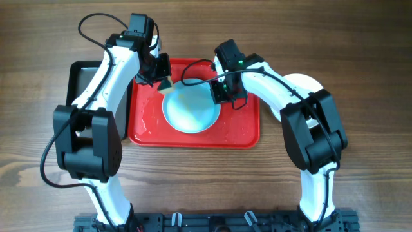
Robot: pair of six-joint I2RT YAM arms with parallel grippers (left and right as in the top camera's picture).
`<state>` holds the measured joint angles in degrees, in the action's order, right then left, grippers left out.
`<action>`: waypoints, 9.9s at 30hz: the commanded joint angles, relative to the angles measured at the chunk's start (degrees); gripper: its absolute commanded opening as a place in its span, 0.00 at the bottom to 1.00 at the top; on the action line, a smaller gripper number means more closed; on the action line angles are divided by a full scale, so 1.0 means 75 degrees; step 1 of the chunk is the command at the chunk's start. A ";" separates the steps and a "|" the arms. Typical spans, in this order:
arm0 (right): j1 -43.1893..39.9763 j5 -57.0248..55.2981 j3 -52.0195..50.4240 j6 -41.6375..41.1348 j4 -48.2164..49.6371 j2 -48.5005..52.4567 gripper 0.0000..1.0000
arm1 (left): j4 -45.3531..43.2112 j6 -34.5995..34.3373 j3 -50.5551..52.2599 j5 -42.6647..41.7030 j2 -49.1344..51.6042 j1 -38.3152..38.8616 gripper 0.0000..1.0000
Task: Clean dirty plates on tray and stack at the side
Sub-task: 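Grasp the last plate rim with the right gripper and drag it left, then lower the sponge with the left gripper onto the last plate, then scrub the last plate with the sponge while the right gripper holds its rim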
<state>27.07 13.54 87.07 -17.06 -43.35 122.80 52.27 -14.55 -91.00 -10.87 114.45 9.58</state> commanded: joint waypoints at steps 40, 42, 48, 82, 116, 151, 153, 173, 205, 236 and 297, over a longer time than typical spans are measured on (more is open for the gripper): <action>0.0012 0.0443 -0.0527 -0.2311 0.1288 0.0460 0.04 | -0.4086 0.0726 0.2634 -0.0734 0.0114 0.1682 0.04; 0.0044 0.0478 -0.0527 -0.2264 0.1259 0.0460 0.04 | -0.4389 0.0475 0.2634 0.0009 0.0160 0.1600 0.04; 0.0058 0.0615 -0.0527 -0.2174 0.1256 0.0460 0.04 | -0.4494 0.0017 0.2634 0.1049 0.0548 0.0877 0.04; -0.0460 0.1964 -0.0527 -0.0924 0.1090 0.0460 0.04 | -0.2719 -0.1443 0.2264 0.3171 0.0586 0.1384 0.04; -0.0411 0.1915 -0.0527 -0.0924 0.1046 0.0460 0.04 | -0.3634 -0.0679 0.1903 0.3730 0.0589 0.1448 0.04; -0.0259 0.2171 -0.0527 -0.0924 0.1000 0.0460 0.04 | -0.2410 -0.0761 0.1775 0.2285 0.0938 0.1343 0.04; -0.0259 0.2171 -0.0527 -0.0924 0.1003 0.0460 0.04 | -0.2049 -0.0761 0.1480 0.3232 0.0938 0.1032 0.04; -0.0306 0.2340 -0.0527 -0.0921 0.1061 0.0460 0.04 | 0.0956 0.1818 0.1075 -0.2465 0.0941 0.0930 0.04; -0.0312 0.2745 -0.0527 -0.0918 0.1239 0.0463 0.04 | 0.0991 0.0997 0.1247 -0.2092 0.0944 0.1358 0.04; -0.0376 0.2719 -0.0527 -0.0831 0.1236 0.0463 0.04 | -0.0289 -0.0892 0.1247 0.2139 0.0950 0.0892 0.04; -0.0376 0.2637 -0.0527 -0.0697 0.0959 0.0463 0.04 | -0.0079 0.2600 0.0953 -0.3401 0.0839 0.0052 0.04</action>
<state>24.01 34.89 83.61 -23.68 -34.94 125.47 51.16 4.54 -82.24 -35.09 120.49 13.87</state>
